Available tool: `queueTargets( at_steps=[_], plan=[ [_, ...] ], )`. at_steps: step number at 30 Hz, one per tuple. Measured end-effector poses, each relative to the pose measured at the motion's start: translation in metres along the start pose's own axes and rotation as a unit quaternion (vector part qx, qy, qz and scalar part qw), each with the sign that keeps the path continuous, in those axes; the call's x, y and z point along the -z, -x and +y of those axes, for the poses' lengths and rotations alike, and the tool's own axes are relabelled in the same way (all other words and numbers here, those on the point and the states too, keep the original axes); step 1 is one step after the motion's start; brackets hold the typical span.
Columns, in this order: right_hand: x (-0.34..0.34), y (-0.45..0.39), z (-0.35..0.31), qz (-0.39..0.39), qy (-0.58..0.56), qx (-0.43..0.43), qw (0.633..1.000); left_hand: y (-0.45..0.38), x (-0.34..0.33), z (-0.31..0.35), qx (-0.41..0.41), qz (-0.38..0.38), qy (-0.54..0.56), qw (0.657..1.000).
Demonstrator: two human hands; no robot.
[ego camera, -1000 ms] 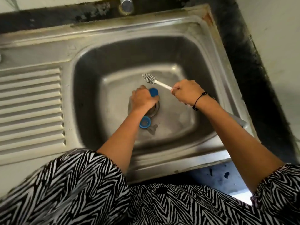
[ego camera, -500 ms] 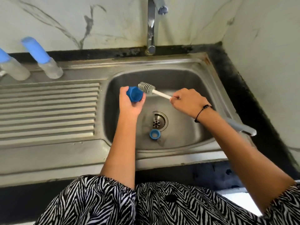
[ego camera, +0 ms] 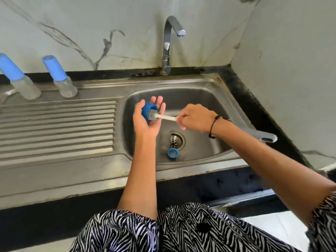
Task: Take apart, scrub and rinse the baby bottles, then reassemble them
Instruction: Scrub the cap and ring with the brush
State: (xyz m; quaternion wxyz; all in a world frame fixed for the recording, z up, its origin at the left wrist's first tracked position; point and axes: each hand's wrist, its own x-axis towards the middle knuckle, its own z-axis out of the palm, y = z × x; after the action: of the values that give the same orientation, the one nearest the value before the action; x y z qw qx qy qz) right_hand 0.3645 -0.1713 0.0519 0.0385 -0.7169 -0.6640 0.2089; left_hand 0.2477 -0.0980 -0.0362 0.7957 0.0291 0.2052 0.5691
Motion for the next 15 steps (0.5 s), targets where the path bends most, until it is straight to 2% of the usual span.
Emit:
queueTargets(
  at_steps=[2,4,7,10,13,15],
  plan=[
    [-0.004,0.002,-0.003,-0.047,-0.090,-0.014,0.995,0.006,0.003,0.003,-0.007,-0.027,0.042,0.999],
    [-0.016,0.004,-0.005,-0.062,-0.119,-0.031,0.990,0.007,0.002,0.003,-0.011,-0.018,0.077,0.997],
    [-0.034,0.000,0.001,-0.023,0.019,-0.032,0.999,0.004,0.002,-0.003,-0.013,0.031,0.021,0.999],
    [-0.038,0.002,0.002,0.042,0.137,-0.056,0.988,0.004,0.003,-0.006,-0.014,0.074,-0.050,0.996],
    [-0.038,0.003,0.000,0.068,0.203,-0.045,0.976,0.002,-0.006,-0.005,-0.021,0.117,-0.067,0.991],
    [-0.032,0.003,-0.002,0.070,0.200,-0.052,0.976,0.001,-0.010,-0.004,-0.015,0.123,-0.055,0.991]
  ],
)
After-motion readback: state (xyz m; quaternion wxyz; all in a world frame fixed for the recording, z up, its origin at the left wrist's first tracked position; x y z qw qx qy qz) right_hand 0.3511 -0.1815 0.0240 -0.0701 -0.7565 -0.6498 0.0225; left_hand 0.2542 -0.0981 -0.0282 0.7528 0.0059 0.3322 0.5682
